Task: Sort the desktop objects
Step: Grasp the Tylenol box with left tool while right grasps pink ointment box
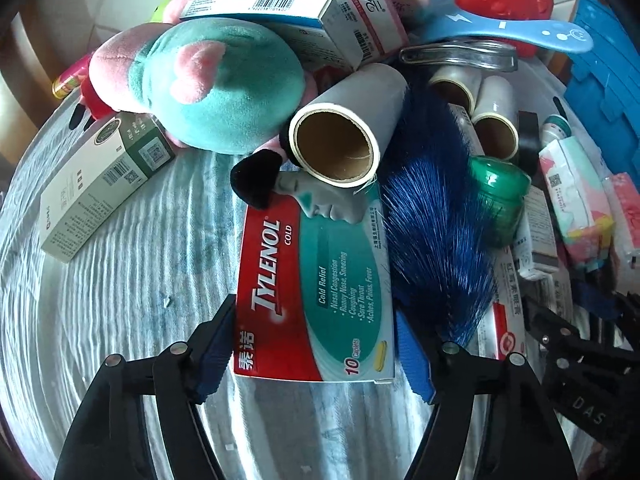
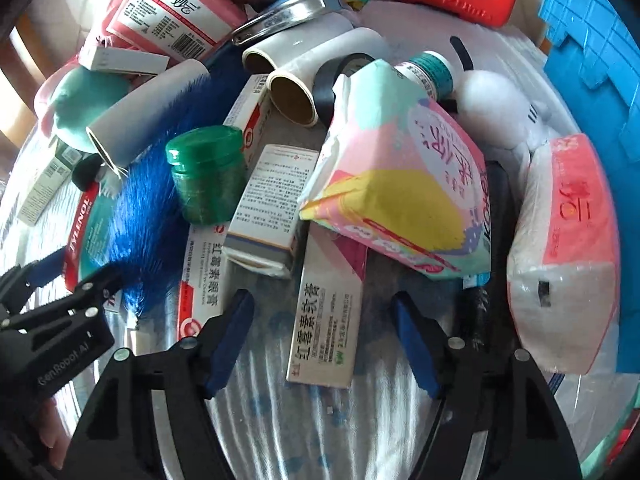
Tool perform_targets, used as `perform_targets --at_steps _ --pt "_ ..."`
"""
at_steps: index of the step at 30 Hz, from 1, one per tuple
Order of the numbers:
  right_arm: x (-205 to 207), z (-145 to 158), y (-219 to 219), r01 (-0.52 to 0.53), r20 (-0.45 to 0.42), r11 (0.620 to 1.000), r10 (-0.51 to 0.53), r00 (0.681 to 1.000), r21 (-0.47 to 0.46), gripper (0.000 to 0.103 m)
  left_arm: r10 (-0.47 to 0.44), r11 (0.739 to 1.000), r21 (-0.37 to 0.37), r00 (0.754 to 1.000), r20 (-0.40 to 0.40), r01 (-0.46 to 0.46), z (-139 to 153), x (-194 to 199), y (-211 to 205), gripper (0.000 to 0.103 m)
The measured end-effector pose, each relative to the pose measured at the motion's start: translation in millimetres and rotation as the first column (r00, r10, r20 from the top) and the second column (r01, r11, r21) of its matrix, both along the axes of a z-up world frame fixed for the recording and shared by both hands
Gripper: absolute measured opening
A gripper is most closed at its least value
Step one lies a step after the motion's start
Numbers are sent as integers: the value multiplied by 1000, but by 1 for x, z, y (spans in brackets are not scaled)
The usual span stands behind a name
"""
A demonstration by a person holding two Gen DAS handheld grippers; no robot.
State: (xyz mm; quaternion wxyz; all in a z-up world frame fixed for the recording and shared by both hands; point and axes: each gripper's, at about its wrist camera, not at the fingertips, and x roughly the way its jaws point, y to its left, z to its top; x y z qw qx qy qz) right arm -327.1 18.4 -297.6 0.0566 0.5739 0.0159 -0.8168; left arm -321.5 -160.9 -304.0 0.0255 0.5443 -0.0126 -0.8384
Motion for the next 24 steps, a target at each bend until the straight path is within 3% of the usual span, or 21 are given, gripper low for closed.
perform_targets --at_steps 2,6,9,14,20,24 --pt "6 4 -1 -14 -2 1000 14 1000 -11 34 -10 1000 -8 1000 -5 10 2 0 2 72" --pt "1 3 -3 -29 -7 999 29 1000 20 34 16 999 50 999 33 -18 -9 -8 -4 72" --pt "3 6 1 -19 4 1000 19 1000 17 32 0 1000 13 1000 -5 0 -4 2 -3 72" --pt "29 18 12 -29 15 999 29 999 -14 32 -59 998 -18 994 -93 57 18 25 0 72" --pt "46 44 30 -57 -25 998 55 998 -42 32 -25 999 -24 986 -167 21 48 26 12 72" --pt "58 47 11 -83 -67 994 78 995 -77 28 -8 999 -40 979 -204 0 73 51 8 71"
